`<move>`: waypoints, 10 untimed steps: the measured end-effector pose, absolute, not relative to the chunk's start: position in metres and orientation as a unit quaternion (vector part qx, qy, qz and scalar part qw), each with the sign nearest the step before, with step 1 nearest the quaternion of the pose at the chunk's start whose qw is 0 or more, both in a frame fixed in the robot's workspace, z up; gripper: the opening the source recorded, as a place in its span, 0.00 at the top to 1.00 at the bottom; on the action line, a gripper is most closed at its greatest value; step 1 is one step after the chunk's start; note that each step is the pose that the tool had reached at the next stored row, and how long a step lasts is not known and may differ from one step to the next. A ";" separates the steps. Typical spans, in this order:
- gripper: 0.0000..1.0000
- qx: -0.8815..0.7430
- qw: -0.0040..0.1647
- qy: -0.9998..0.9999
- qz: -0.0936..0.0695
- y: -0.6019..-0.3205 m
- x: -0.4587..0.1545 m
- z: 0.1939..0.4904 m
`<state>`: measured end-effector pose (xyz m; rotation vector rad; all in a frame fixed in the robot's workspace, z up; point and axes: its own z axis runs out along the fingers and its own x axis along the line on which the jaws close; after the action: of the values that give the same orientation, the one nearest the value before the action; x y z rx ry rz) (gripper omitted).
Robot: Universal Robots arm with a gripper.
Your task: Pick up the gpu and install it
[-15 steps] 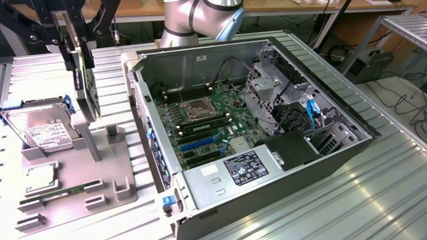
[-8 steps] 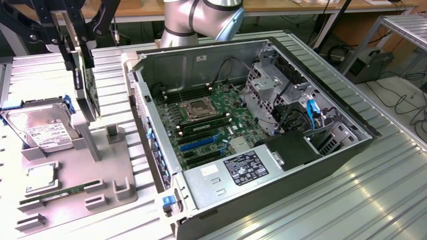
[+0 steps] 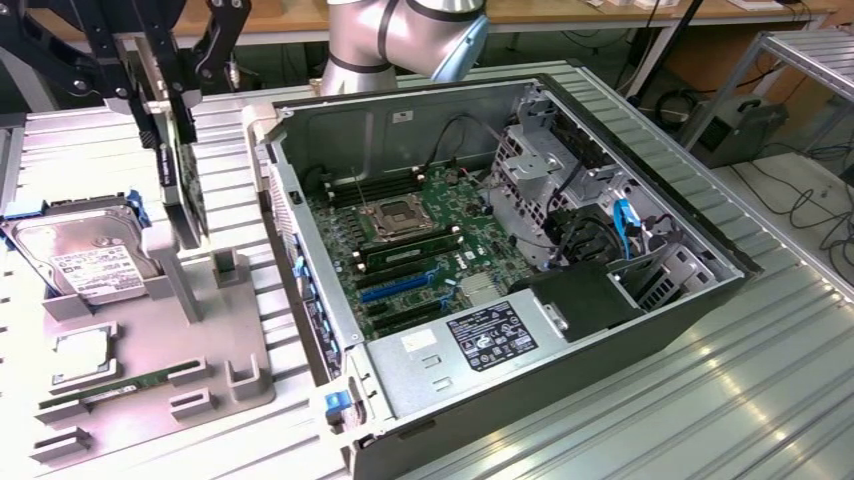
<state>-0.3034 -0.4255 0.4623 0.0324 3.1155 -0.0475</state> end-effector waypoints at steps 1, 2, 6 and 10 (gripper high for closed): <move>0.73 0.010 0.013 1.000 -0.015 -0.426 -0.303 0.462; 0.73 0.010 0.013 1.000 -0.015 -0.426 -0.302 0.460; 0.73 0.010 0.013 1.000 -0.015 -0.426 -0.299 0.458; 0.73 0.010 0.013 1.000 -0.016 -0.426 -0.296 0.455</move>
<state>-0.2960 -0.4256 0.4547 0.0322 3.1155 -0.0485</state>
